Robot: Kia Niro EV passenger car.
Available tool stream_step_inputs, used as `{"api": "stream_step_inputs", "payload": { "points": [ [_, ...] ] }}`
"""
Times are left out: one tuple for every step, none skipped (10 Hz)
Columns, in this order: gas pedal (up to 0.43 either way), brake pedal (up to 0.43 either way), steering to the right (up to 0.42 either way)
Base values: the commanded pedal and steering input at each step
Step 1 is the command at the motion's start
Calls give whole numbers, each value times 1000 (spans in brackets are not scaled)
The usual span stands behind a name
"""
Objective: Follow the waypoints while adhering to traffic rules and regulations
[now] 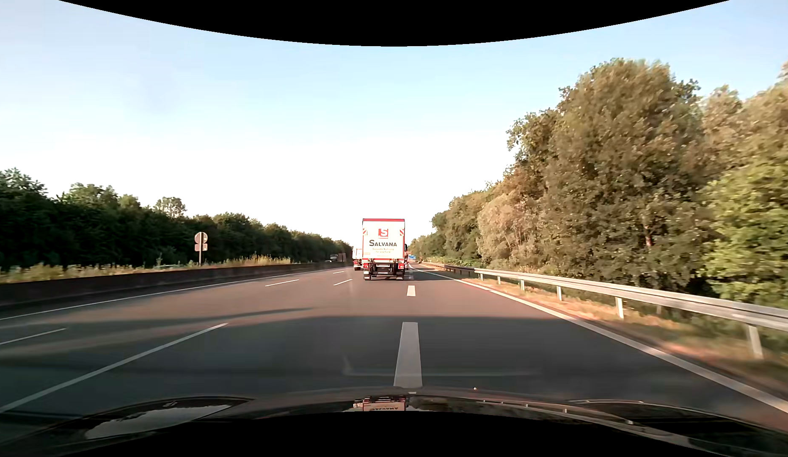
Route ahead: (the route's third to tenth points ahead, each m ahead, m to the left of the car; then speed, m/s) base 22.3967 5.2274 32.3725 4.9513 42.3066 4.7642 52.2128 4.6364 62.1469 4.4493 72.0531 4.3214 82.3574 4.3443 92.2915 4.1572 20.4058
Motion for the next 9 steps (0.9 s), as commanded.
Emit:
{"api": "stream_step_inputs", "payload": {
  "points": [
    [248, 0, -1],
    [260, 0, -1],
    [268, 0, -1],
    [268, 0, -1],
    [268, 0, 0],
    [268, 0, -1],
    [268, 0, -1],
    [260, 0, -1],
    [248, 0, -1]
  ]
}}
